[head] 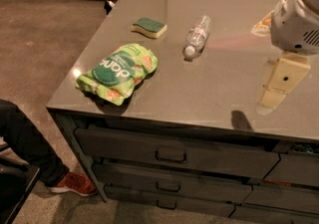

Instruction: Pick green rice chip bag

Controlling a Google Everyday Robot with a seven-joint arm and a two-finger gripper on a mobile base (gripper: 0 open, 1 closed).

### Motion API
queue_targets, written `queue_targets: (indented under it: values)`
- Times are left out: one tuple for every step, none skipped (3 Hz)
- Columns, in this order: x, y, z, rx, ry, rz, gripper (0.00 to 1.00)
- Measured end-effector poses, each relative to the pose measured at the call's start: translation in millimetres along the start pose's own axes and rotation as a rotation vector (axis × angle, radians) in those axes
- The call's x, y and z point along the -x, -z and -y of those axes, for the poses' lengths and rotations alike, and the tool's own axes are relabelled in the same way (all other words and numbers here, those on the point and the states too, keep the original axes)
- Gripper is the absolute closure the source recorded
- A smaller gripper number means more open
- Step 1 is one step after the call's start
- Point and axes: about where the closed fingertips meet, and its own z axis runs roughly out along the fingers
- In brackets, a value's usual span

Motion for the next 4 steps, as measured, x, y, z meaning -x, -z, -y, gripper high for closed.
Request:
queue_targets:
  values:
    - [45.1, -21.1, 10.6, 0.009, 0.077, 0.053, 0.0]
    - [77.1, -33.7, 20.7, 0.012, 0.127, 0.084, 0.0]
    - [117.6, -52.4, 40.8, 0.019, 0.186, 0.116, 0.0]
    - [153.0, -73.9, 62.5, 0.039, 0.238, 0.131, 0.0]
